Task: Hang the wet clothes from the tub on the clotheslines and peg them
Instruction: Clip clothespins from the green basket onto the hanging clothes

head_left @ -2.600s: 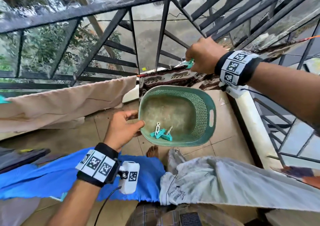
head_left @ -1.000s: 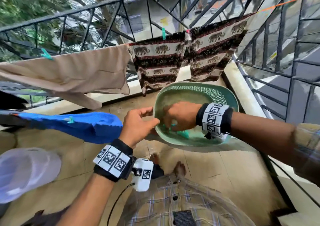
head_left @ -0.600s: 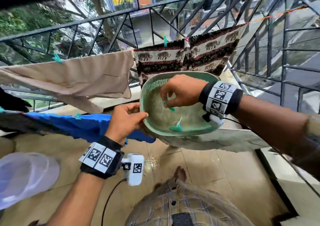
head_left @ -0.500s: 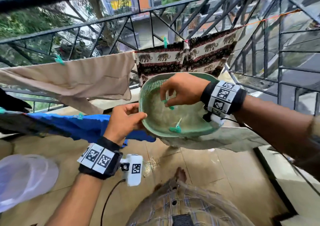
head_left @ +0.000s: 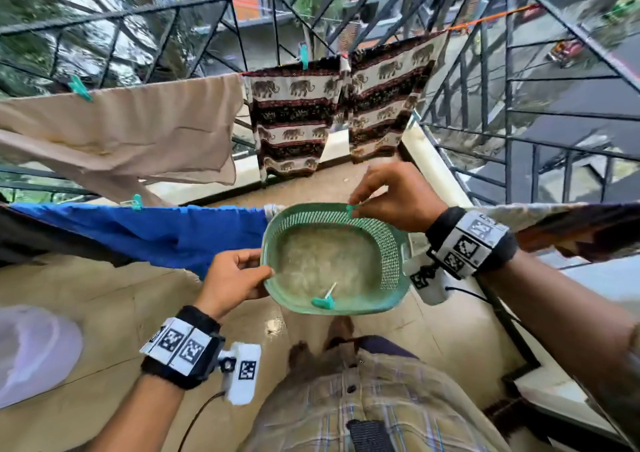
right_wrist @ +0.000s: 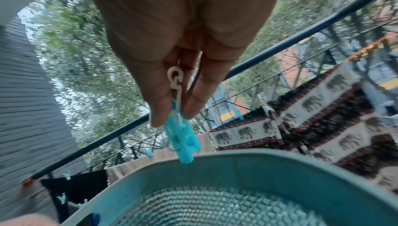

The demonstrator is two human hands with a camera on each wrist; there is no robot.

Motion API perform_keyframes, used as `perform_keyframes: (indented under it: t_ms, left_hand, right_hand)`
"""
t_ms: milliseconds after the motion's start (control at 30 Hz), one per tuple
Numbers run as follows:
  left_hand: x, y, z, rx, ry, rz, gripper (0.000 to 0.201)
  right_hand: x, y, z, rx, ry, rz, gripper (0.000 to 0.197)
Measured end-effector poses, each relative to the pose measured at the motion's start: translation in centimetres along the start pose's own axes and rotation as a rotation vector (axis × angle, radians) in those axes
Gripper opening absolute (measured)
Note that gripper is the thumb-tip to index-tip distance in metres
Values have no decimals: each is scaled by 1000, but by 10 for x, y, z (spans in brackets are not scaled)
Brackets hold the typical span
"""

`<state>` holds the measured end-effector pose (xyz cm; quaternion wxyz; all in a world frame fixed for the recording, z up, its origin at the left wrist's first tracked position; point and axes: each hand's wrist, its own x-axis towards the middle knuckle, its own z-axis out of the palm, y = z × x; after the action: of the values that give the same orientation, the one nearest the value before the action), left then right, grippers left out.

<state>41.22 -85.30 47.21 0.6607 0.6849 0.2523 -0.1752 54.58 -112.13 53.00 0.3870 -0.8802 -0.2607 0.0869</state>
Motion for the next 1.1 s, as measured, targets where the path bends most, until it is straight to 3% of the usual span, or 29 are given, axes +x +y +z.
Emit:
perform_keyframes:
  t_ms: [300, 667, 933, 1100]
  left_hand:
    - [4, -33, 22, 68, 5, -151, 33]
    - [15, -40, 43, 73, 127, -186, 34]
    - [18, -36, 56, 42, 127, -192, 29]
    - [22, -29, 58, 35, 120, -183, 31]
  right_hand:
    - [-19, 78, -26, 8, 146, 224, 23]
    - [1, 158, -14, -178, -138, 285, 18]
    - [4, 176, -9, -150, -153, 287, 20]
    - [1, 171, -12, -125, -160, 259, 37]
